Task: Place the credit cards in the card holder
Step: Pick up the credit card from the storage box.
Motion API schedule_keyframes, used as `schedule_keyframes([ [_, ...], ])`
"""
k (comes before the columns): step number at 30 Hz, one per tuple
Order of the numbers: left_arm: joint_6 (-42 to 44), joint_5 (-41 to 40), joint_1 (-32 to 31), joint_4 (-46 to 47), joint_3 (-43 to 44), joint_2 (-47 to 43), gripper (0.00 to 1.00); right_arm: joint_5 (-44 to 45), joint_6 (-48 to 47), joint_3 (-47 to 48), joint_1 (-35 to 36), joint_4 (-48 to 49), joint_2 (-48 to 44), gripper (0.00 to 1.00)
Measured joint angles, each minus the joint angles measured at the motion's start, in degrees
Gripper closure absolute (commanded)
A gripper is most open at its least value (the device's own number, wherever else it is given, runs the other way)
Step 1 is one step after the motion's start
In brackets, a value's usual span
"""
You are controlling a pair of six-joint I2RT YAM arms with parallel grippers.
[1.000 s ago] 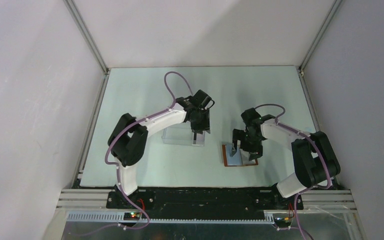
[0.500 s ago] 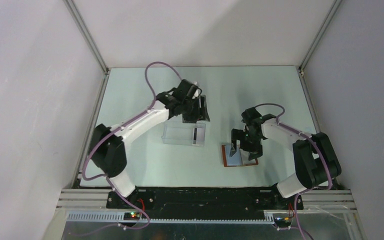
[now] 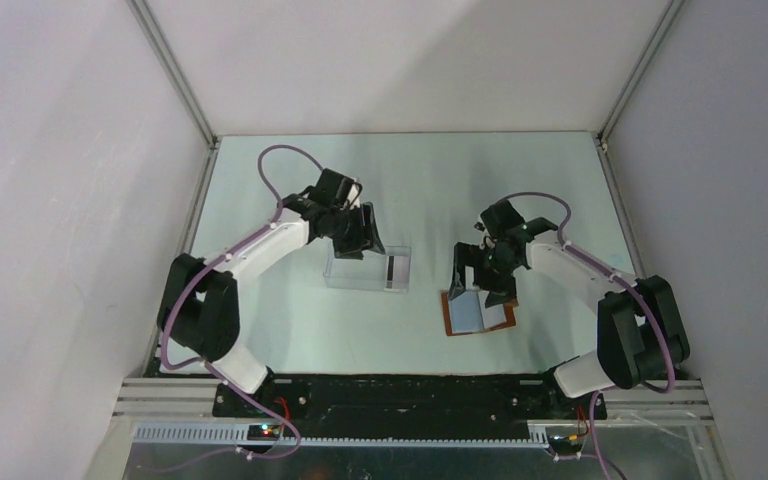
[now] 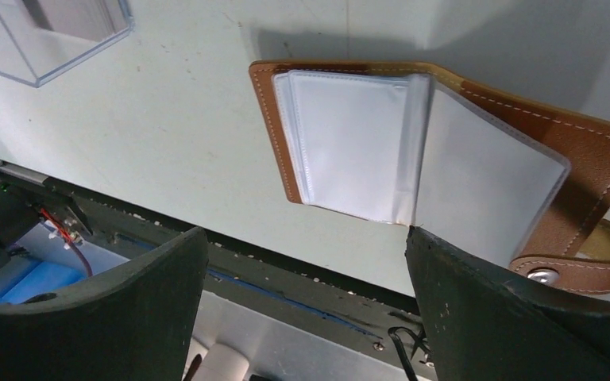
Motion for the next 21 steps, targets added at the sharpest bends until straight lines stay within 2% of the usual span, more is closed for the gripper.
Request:
schedule_keyframes([
  [11,2.2,5.0,0.7,1.9,-0.3,3.2,0.53,-2.5,1.5,6.5,1.5,0.8,4.9,0.08],
  [16,3.1,6.1,0.7,2.6,-0.3,7.3,0.56,-4.5,2.8,11.3,2.8,2.3,9.4,0.18],
  [21,4.0,6.2,0.7,2.6,-0.3,10.0,0.59,-7.0,4.5,14.8,4.6,3.9,12.9,0.24],
])
